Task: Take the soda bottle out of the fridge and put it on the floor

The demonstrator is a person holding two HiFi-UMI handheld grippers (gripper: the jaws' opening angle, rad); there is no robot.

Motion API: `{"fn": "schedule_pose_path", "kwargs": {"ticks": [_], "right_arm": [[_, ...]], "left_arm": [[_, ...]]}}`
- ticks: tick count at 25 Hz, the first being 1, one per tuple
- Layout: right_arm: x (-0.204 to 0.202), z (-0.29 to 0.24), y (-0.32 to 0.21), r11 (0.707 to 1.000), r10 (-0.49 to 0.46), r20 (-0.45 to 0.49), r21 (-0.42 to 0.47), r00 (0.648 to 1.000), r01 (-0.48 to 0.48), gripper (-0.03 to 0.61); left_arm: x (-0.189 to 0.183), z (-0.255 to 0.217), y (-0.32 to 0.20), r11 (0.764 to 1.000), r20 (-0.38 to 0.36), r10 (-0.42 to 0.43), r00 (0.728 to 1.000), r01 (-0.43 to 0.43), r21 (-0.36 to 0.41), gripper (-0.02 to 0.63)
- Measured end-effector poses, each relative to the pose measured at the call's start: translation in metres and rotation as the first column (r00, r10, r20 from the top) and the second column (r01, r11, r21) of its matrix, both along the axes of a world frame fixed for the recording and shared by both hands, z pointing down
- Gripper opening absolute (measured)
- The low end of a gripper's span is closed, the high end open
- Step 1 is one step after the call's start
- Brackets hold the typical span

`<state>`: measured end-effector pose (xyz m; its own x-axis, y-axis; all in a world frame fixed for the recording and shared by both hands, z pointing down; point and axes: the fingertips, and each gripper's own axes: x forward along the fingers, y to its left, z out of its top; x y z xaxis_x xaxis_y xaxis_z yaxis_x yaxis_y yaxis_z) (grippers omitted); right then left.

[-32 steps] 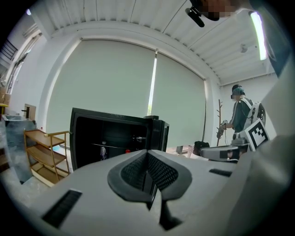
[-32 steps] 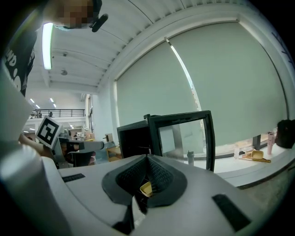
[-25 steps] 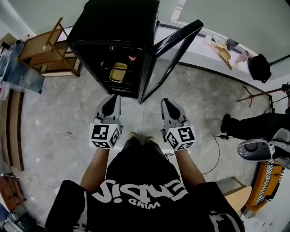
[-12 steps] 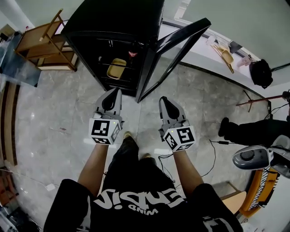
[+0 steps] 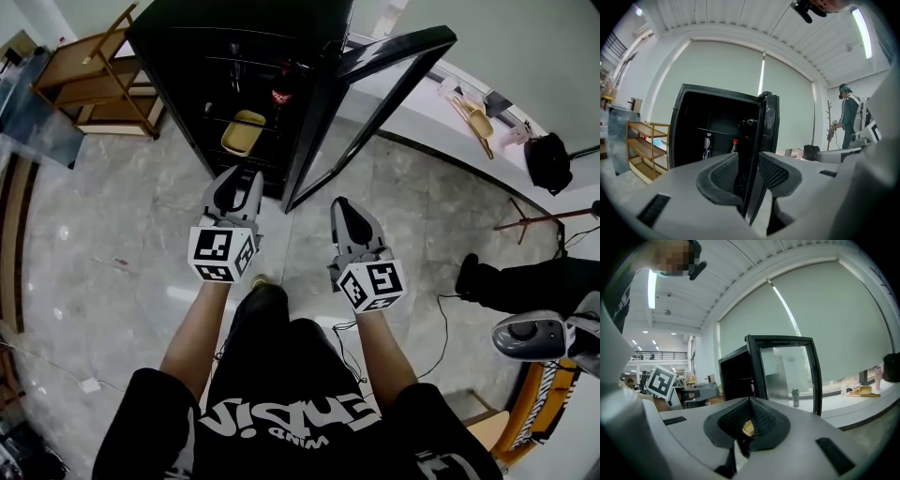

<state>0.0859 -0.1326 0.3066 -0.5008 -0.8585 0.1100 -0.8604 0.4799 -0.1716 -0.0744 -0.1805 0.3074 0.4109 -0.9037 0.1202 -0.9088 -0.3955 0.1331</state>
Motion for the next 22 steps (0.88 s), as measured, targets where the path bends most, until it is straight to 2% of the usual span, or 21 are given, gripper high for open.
{"fn": "schedule_pose_path", "kwargs": {"ticks": [1, 3, 4, 10, 15, 18, 22], "right_arm": [[0.0, 0.001, 0.001, 1.0, -0.005, -0.001, 0.0, 1.0, 0.005, 0.024], [-0.001, 0.003, 0.002, 1.0, -0.016, -0.007, -0.001, 1.0, 0.016, 0.023], [-0.001, 0.005, 0.001, 1.0, -0.02, -0.011, -0.002, 1.0, 0.02, 0.023], [-0.006, 0.013, -0.001, 1.0, -0.025, -0.008, -0.017, 1.0, 0.025, 0.023], [-0.011, 0.021, -0.008, 0.999, -0.04, -0.03, -0.032, 0.999, 0.039, 0.023], [-0.011, 0.026, -0.014, 0.998, -0.038, -0.028, -0.04, 0.999, 0.037, 0.025], [-0.012, 0.037, -0.019, 0.998, -0.038, -0.031, -0.057, 0.999, 0.036, 0.023]], "left_arm": [[0.001, 0.001, -0.001, 1.0, 0.005, -0.001, 1.0, 0.0, 0.005, 0.154], [0.002, 0.005, -0.006, 1.0, 0.018, 0.003, 1.0, -0.003, 0.009, 0.304], [0.002, 0.009, -0.01, 1.0, 0.025, 0.002, 1.0, -0.002, 0.006, 0.32], [-0.004, 0.035, -0.056, 1.0, 0.073, -0.002, 0.997, 0.001, 0.013, 0.33], [0.011, 0.064, -0.111, 0.999, 0.087, 0.034, 0.996, -0.035, 0.012, 0.33], [0.025, 0.082, -0.145, 0.998, 0.12, 0.053, 0.991, -0.054, 0.011, 0.33], [0.035, 0.109, -0.192, 0.999, 0.139, 0.054, 0.989, -0.054, -0.006, 0.33]]}}
